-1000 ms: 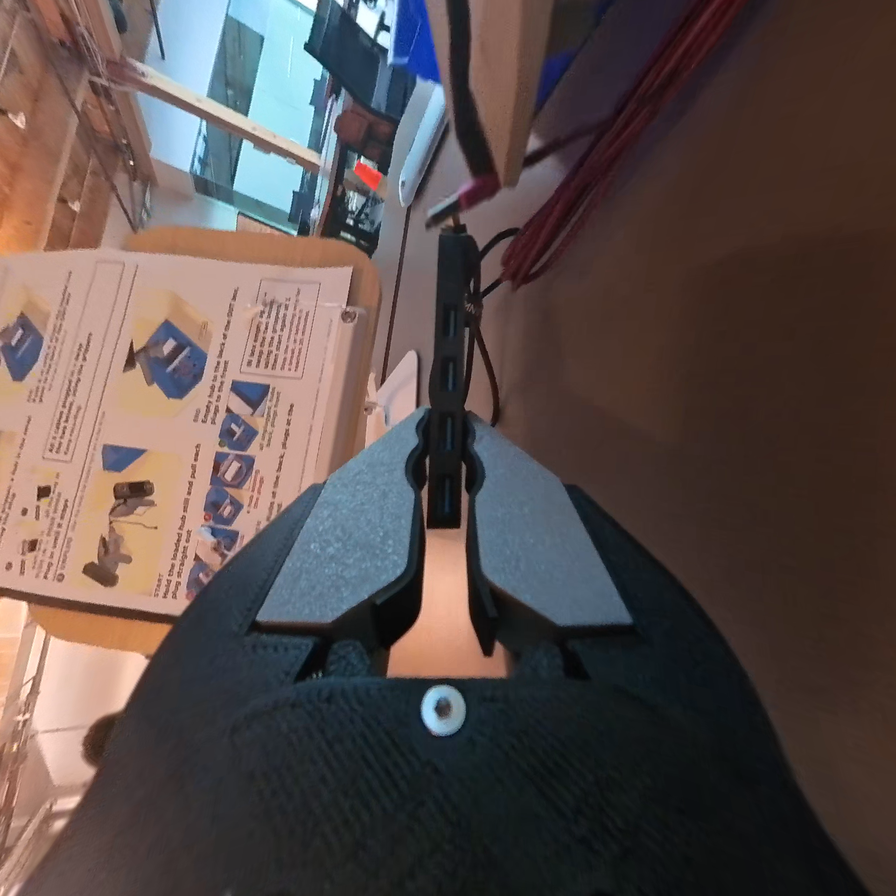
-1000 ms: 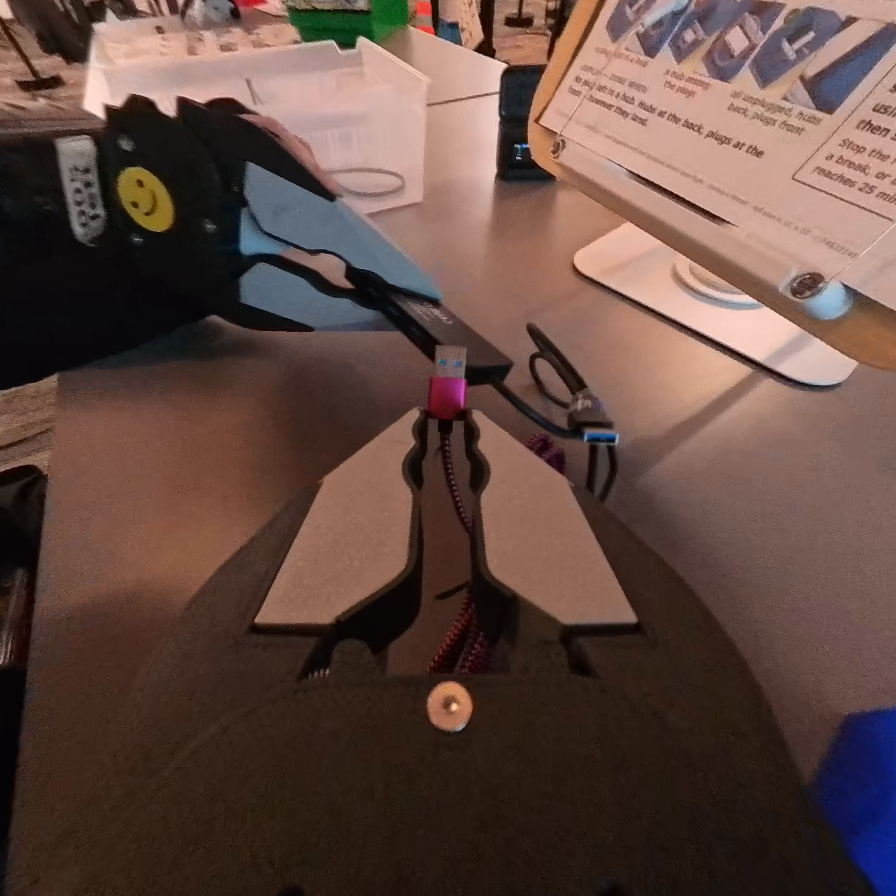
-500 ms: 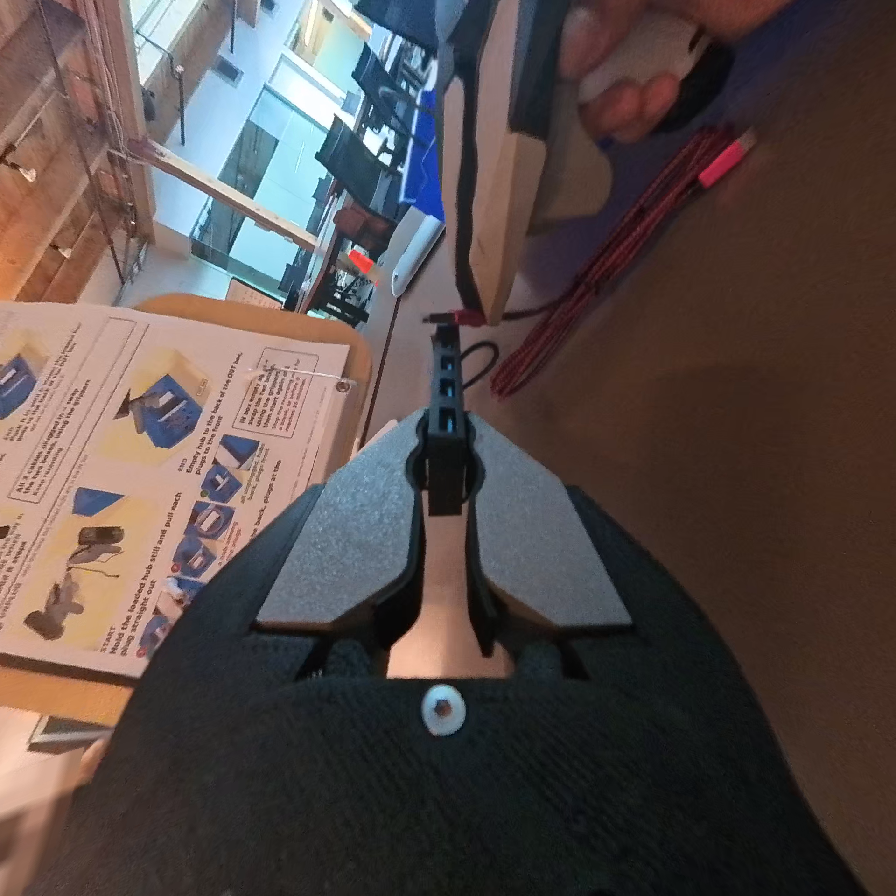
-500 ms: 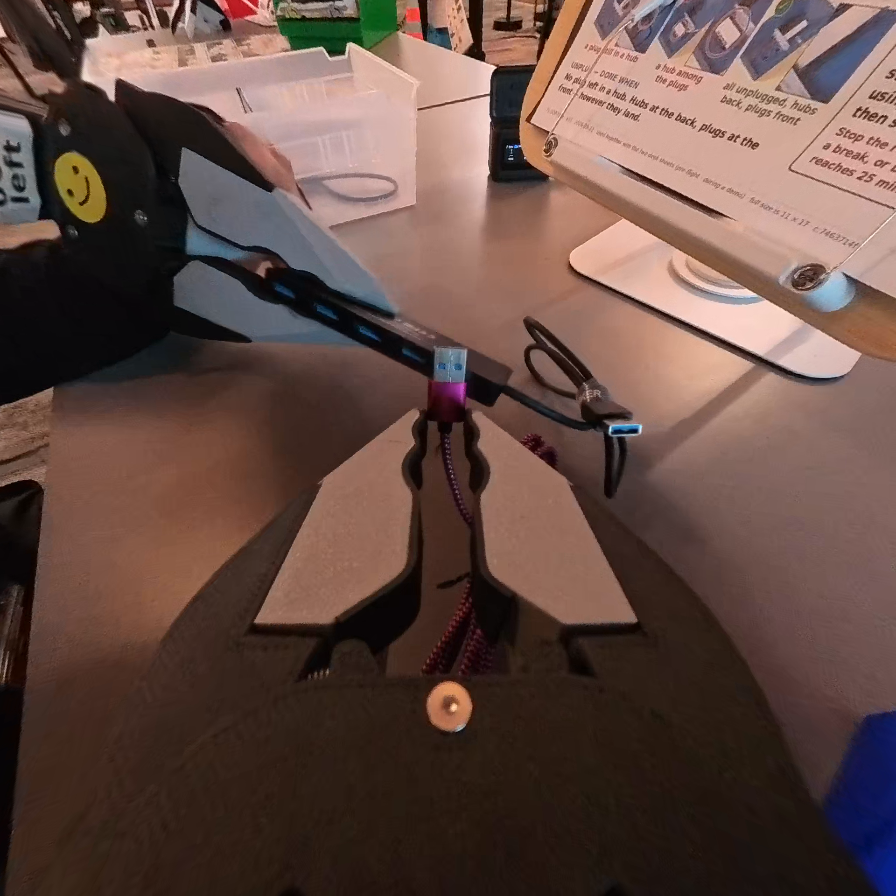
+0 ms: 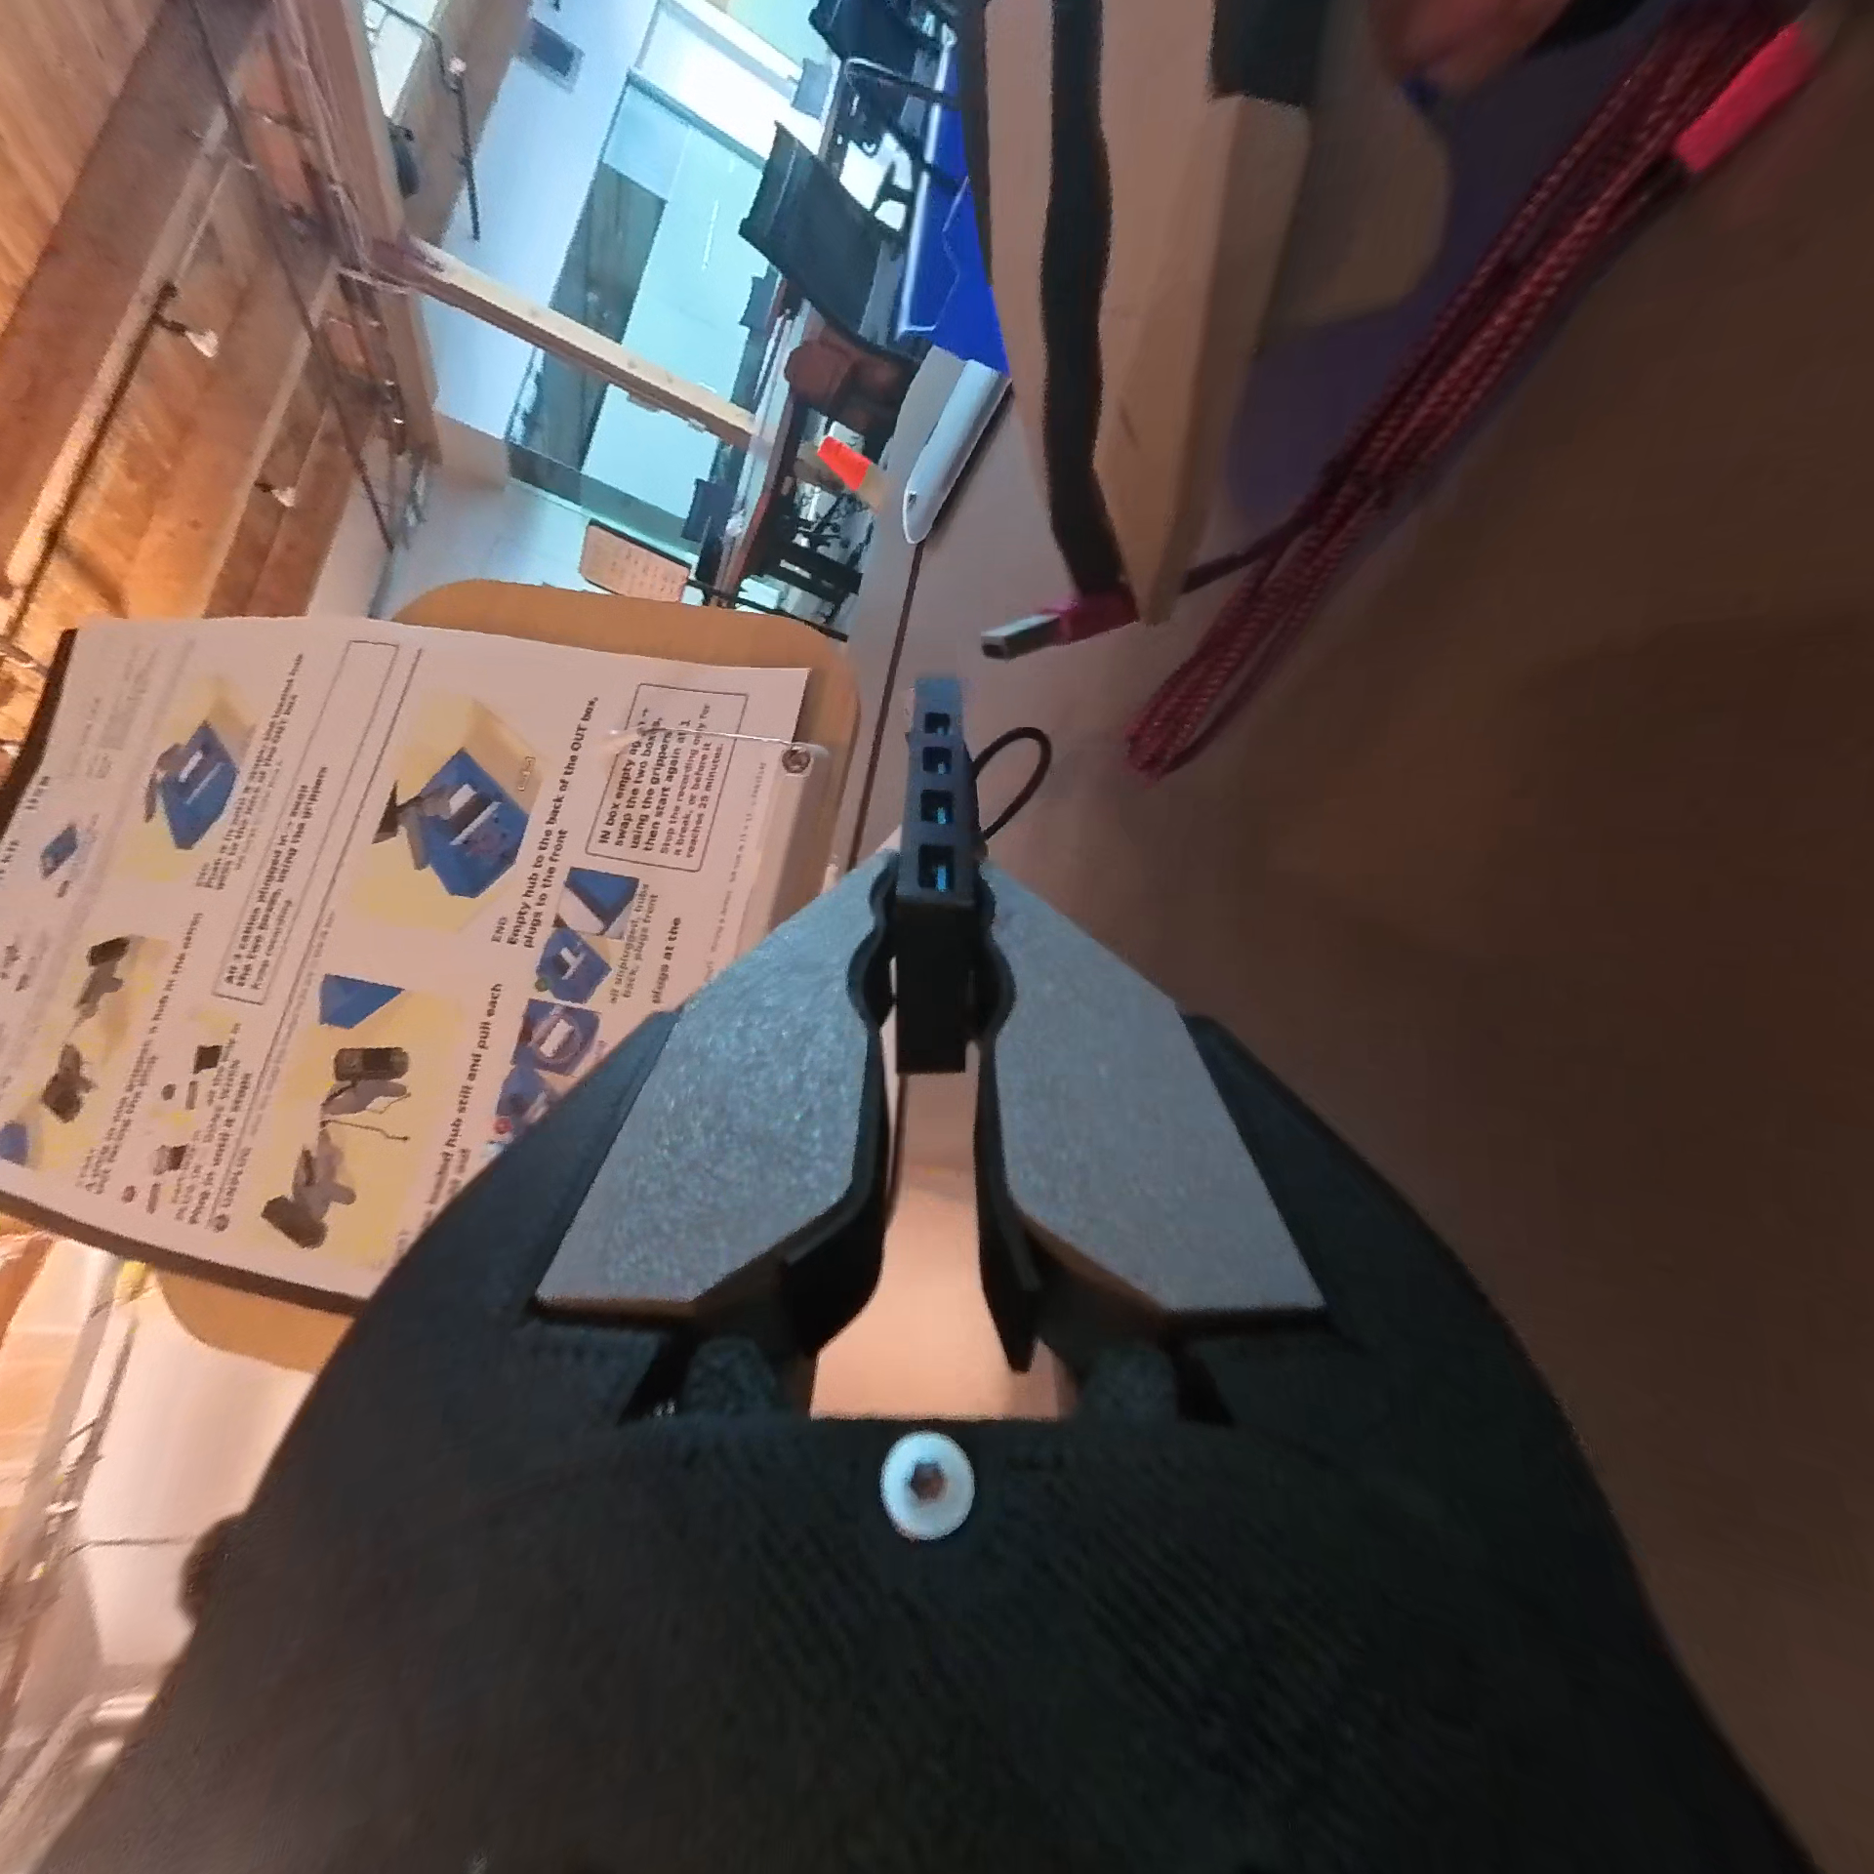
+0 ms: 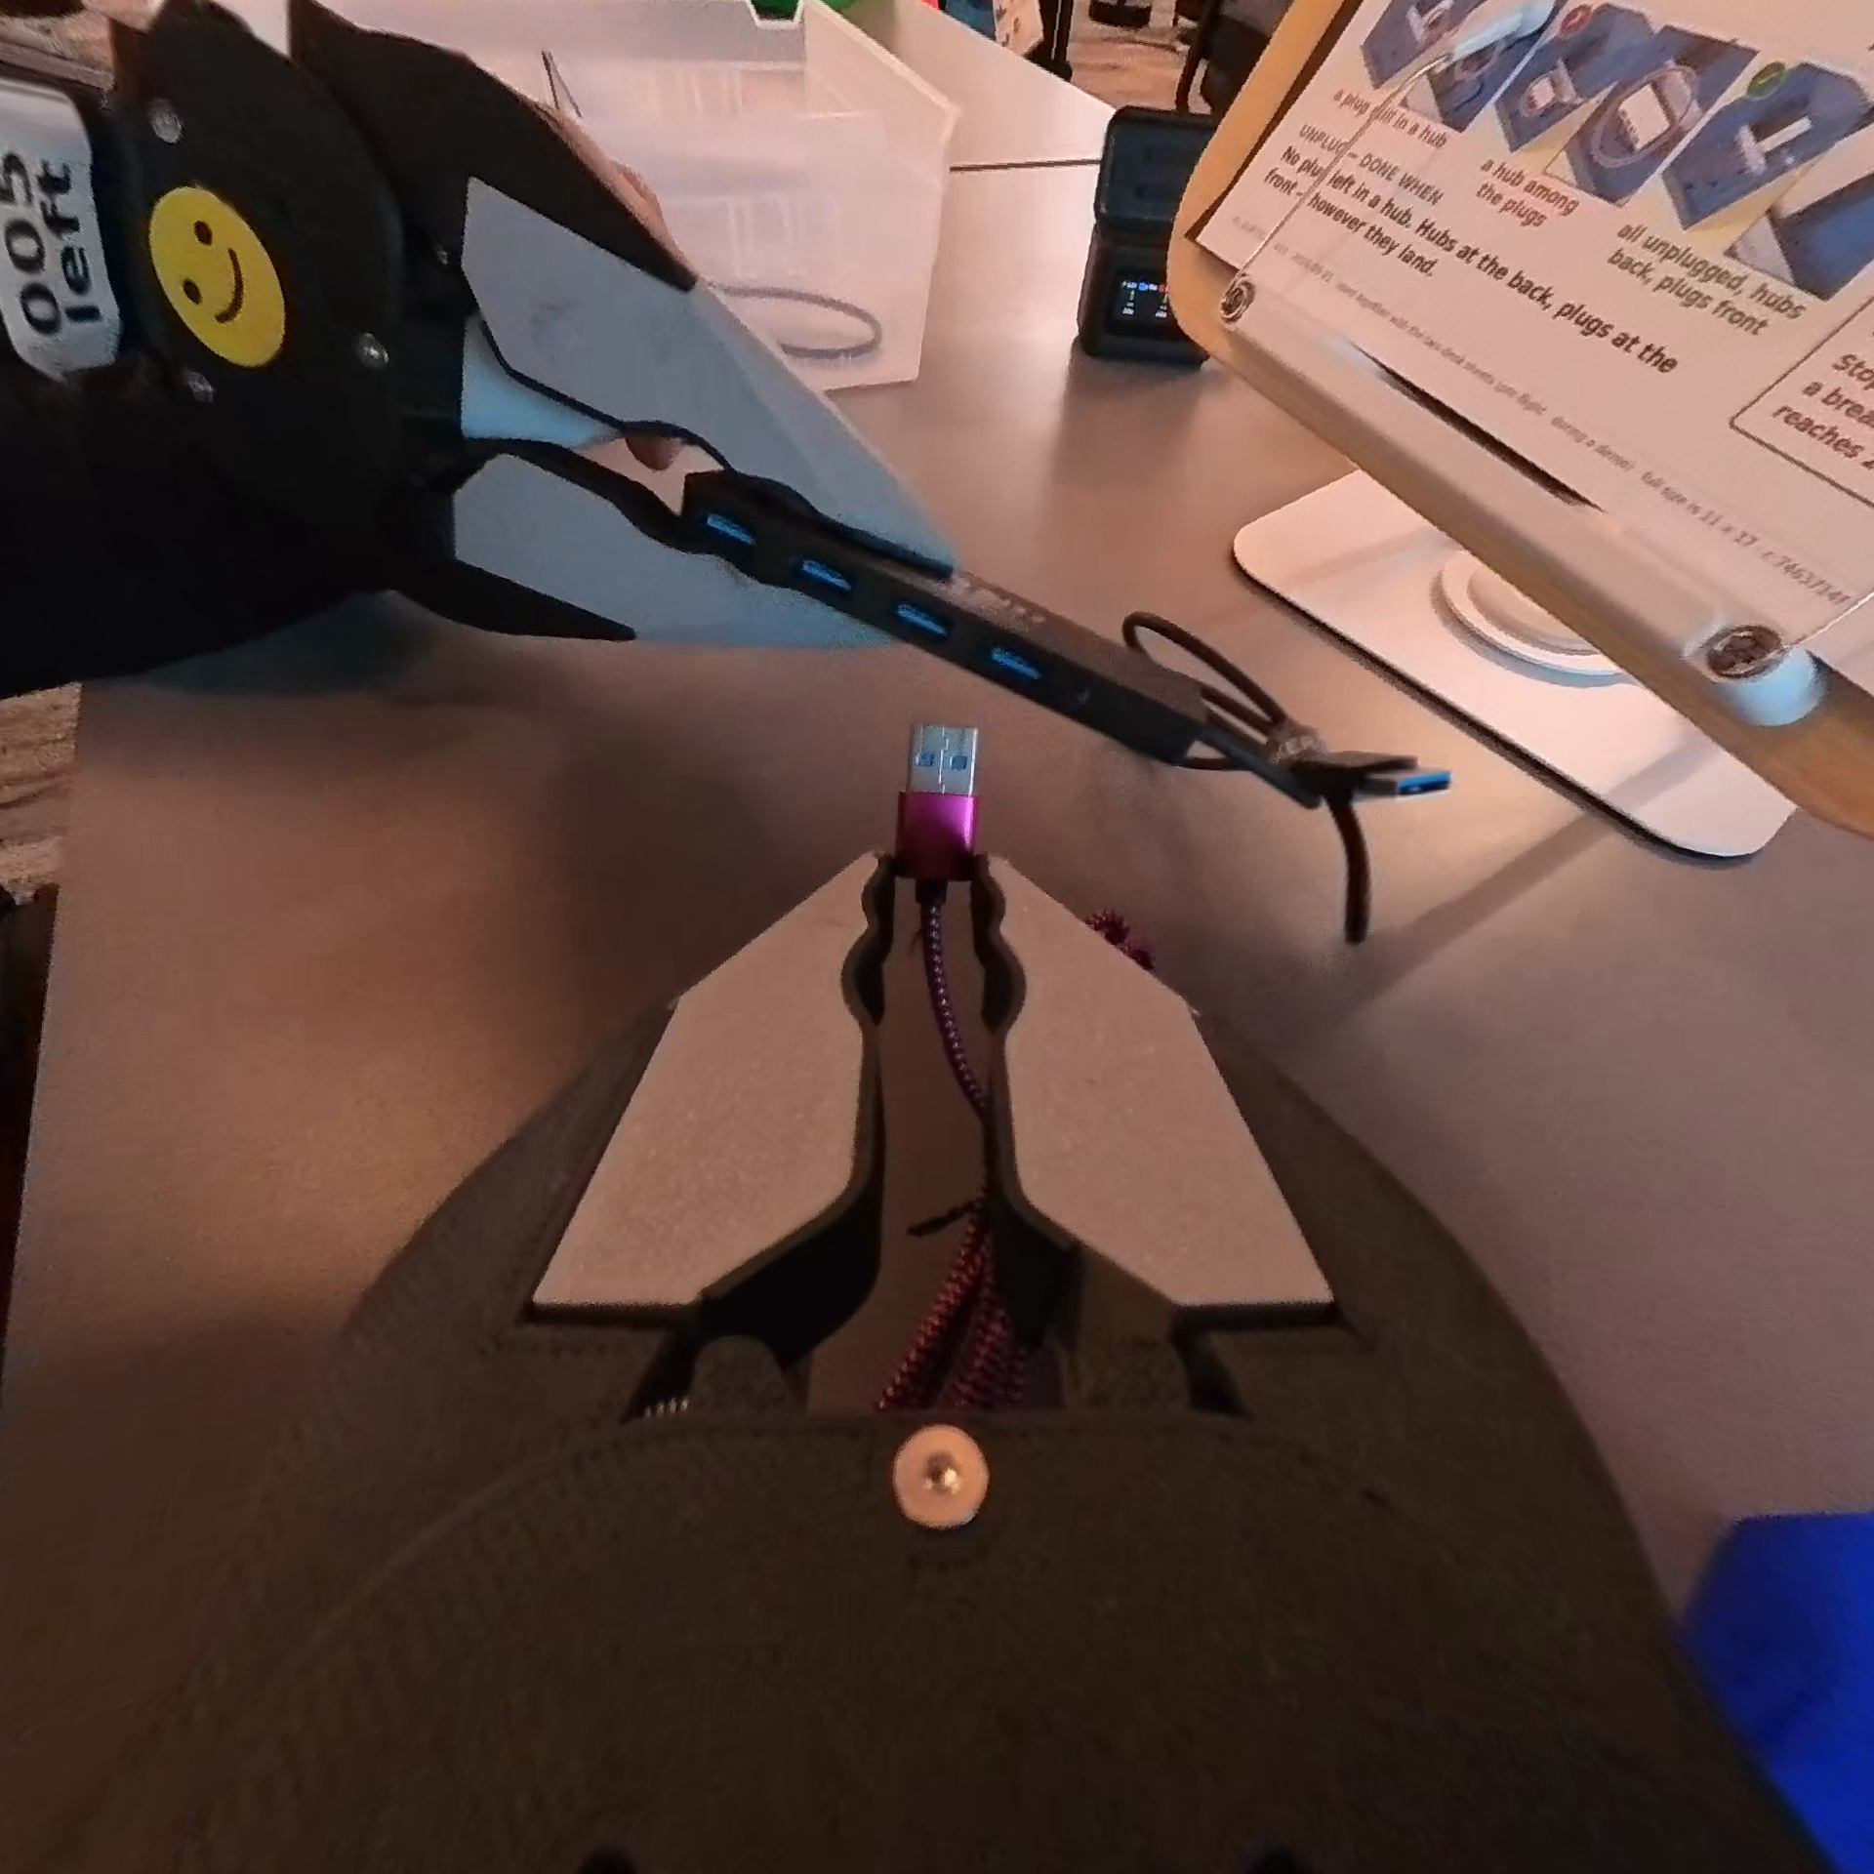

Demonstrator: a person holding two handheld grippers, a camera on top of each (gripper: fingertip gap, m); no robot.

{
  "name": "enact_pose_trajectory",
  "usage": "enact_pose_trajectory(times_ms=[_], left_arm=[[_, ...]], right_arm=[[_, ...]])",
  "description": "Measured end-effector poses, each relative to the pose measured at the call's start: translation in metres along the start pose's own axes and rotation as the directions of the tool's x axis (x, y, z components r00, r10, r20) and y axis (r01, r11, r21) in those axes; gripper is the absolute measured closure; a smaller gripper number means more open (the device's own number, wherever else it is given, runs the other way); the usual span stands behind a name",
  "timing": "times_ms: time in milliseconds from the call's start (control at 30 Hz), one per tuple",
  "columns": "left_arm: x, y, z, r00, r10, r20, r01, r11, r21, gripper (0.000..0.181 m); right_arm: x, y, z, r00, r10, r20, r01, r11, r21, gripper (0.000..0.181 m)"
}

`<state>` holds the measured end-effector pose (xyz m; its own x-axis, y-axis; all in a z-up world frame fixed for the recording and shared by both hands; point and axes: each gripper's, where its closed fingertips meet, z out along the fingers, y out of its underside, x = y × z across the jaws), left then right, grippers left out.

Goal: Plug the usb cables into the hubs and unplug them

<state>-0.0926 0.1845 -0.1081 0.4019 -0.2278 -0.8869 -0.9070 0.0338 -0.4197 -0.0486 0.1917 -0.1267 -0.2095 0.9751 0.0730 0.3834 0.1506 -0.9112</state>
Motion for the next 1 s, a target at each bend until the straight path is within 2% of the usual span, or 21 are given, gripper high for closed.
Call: enact_pose_trajectory(times_ms=[333, 467, 567, 667, 1000], left_arm=[[0.003, 0.009, 0.008, 0.985, 0.164, 0.049, -0.16, 0.984, -0.071, 0.173], [0.002, 0.02, 0.015, 0.917, 0.391, 0.077, -0.366, 0.903, -0.225, 0.173], [0.017, 0.019, 0.025, 0.88, 0.474, 0.034, -0.452, 0.857, -0.248, 0.173], [0.031, 0.014, 0.03, 0.871, 0.491, 0.002, -0.479, 0.851, -0.213, 0.173], [0.042, 0.018, 0.036, 0.841, 0.539, -0.031, -0.532, 0.816, -0.225, 0.173]], right_arm=[[-0.006, 0.005, 0.004, 1.0, -0.019, 0.012, 0.02, 0.999, -0.031, 0.169], [0.001, 0.021, 0.009, 0.999, -0.03, -0.03, 0.026, 0.99, -0.136, 0.169], [0.0, 0.026, 0.013, 0.999, -0.013, -0.033, 0.007, 0.985, -0.172, 0.169], [0.0, 0.029, 0.015, 0.999, -0.003, -0.044, -0.006, 0.981, -0.194, 0.169], [-0.001, 0.041, 0.02, 0.997, 0.029, -0.064, -0.046, 0.961, -0.271, 0.169]])
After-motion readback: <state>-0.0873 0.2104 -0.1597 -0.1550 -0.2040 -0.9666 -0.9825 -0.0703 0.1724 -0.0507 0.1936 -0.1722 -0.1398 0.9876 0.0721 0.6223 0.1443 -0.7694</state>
